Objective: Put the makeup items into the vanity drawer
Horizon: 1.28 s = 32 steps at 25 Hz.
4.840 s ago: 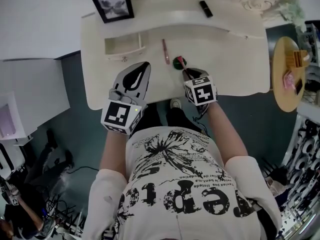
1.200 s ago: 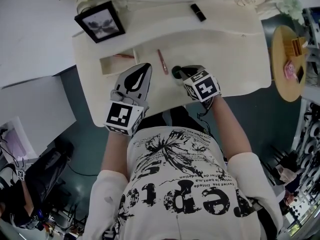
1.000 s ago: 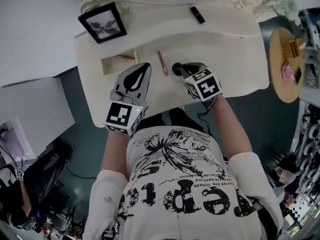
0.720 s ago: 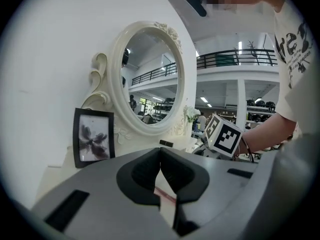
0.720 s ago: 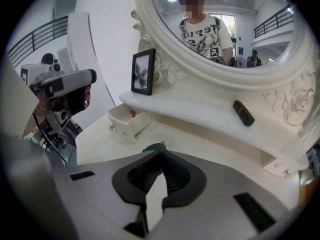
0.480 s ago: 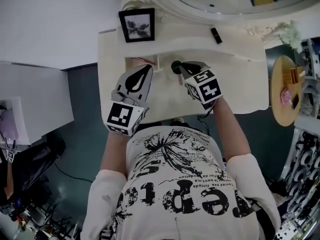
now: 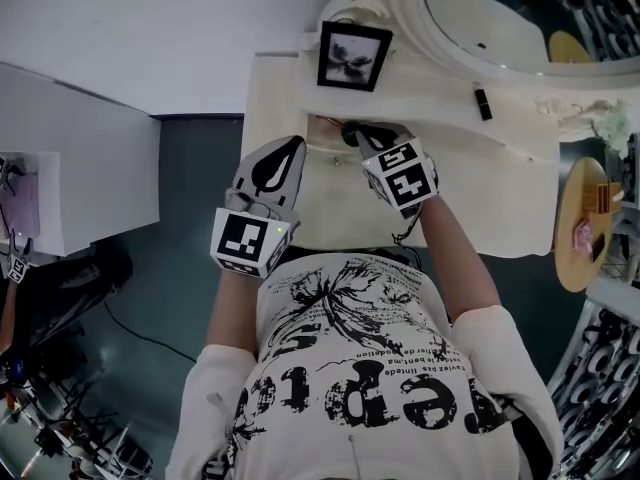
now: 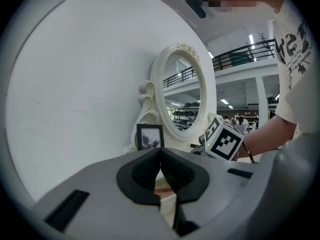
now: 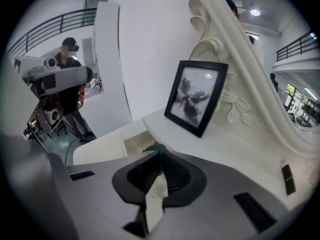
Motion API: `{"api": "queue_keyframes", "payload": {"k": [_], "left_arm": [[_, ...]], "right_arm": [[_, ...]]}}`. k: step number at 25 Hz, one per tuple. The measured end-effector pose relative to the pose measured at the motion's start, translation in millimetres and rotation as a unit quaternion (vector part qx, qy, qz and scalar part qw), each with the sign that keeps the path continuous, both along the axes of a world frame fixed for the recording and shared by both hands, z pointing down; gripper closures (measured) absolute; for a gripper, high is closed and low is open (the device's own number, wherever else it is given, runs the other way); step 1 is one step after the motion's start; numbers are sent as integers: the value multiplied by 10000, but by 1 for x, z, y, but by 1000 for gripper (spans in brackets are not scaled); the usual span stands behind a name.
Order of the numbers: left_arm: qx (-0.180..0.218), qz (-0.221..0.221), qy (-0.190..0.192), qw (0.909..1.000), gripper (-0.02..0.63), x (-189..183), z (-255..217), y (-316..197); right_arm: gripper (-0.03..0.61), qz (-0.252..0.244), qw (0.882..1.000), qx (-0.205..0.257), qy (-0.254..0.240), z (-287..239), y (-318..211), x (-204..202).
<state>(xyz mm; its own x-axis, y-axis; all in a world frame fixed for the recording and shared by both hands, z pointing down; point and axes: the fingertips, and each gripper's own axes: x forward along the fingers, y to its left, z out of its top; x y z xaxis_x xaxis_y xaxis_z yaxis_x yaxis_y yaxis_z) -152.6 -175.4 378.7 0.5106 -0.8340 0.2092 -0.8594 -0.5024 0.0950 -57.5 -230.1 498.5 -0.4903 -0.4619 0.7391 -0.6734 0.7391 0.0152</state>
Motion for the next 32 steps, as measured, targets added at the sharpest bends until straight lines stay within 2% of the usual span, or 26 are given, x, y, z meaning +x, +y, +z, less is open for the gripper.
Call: {"api": "queue_keyframes", "payload": {"k": [6,11,12,14,15,18,26,32], "left_arm": [[-79,-280,6,9996,600,-36,9,-2],[-104,-305,4,9995,600,-44,11,-2],[-105,-292,6,9995,600,-44,11,-2],[-104,-265,21,9996,600,-43,11,-6],[-102,-247,29,9996,600,-42,12,-8],[-102,-143,55,9998,600,-34,16,-14],[-13,415,93,9991,600,7,16,-22],[-52,917,111,9957,600,45,21,-20]], "right_arm": [[541,-86,9999,-55,-92,12,-5,-35],[530,-13,9988,-331,-360,16,-3,-46],[510,41,9982,-406,-432,17,-2,-47],[398,150,9973,-492,-528,17,-3,-46],[375,206,9972,-488,-537,17,-4,-44],[337,355,9977,-367,-455,18,-8,-32],[339,1063,9933,-221,-386,13,-4,28],[341,1716,9842,-381,-207,29,13,86]]}}
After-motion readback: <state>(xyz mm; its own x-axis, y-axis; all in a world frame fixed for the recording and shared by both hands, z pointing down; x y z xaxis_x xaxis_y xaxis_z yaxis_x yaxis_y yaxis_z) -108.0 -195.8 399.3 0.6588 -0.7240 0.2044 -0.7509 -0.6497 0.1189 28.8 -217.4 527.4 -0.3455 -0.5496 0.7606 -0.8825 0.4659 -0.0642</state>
